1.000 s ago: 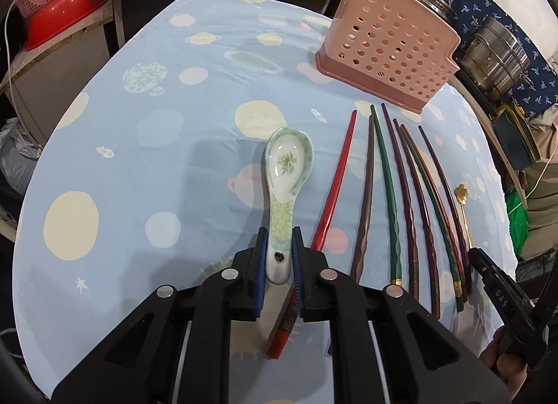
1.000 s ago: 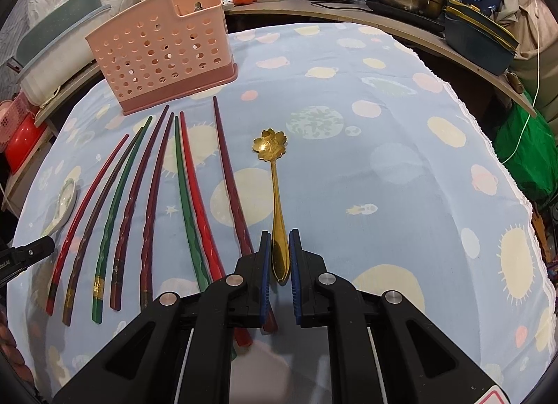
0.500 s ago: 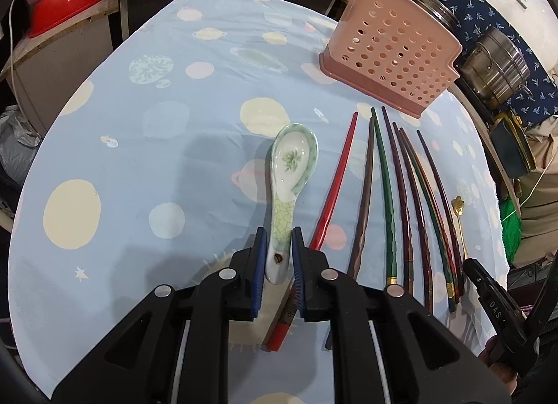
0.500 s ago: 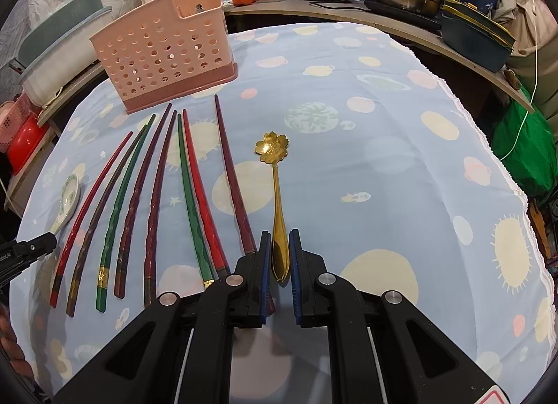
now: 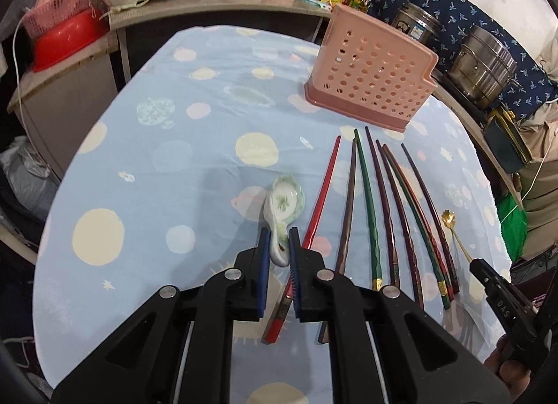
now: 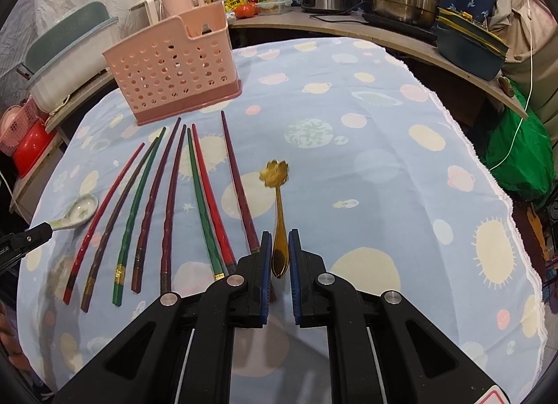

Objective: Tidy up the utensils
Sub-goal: 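Close the left tool on the white spoon while the right tool closes on the gold spoon, then lift the white spoon with the left tool while the right tool carries the gold spoon to the pink basket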

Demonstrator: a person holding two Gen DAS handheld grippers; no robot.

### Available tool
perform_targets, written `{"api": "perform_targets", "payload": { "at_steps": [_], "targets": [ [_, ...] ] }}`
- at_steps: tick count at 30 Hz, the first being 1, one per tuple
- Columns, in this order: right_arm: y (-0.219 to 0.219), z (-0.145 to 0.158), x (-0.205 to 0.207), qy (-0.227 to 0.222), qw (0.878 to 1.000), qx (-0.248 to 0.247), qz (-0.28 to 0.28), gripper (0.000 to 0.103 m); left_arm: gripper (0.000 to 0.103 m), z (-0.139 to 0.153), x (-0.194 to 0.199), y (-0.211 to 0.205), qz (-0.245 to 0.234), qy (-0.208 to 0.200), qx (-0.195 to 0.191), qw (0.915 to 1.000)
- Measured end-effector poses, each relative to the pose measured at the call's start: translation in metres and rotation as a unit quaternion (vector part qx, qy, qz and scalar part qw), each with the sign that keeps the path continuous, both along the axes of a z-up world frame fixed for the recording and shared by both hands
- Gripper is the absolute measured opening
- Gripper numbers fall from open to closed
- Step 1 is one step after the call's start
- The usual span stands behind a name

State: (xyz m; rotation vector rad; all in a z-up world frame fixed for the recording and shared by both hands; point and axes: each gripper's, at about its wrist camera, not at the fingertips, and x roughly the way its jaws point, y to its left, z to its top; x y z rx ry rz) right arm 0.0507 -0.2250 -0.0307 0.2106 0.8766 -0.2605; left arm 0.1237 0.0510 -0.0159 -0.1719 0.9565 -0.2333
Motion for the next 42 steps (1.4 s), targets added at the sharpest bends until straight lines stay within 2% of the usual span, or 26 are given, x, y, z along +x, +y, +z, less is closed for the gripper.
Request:
{"api": "perform_targets", "payload": {
  "at_steps": [2,3,16,27,35,42],
  "targets": [
    [-0.001,0.007,-0.003,-0.008,1.000,-0.001,-0.002,0.007,0.009,0.006,-0.002,0.001,0.002,-0.013,0.007,0.9999],
    [-0.001,0.009,-0.004,-0.010,1.000,-0.002,-0.002,0.002,0.009,0.008,-0.002,0.001,0.002,-0.017,0.010,0.9998],
    [-0.004,0.019,-0.012,-0.023,1.000,0.001,-0.001,0.002,0.006,0.028,-0.004,0.000,0.003,-0.058,0.028,0.9979],
    [-0.003,0.049,-0.017,-0.055,0.998,0.001,0.007,0.002,0.006,0.048,-0.002,-0.001,-0.002,-0.087,0.034,0.9956],
    [0.000,0.090,-0.004,-0.083,0.996,-0.001,0.042,0.002,0.006,0.090,0.004,-0.009,-0.022,-0.134,0.050,0.9896],
    [-0.007,0.135,0.044,-0.113,0.991,0.008,0.073,0.002,0.006,0.146,0.035,-0.029,-0.035,-0.191,0.056,0.9794]
  ]
}}
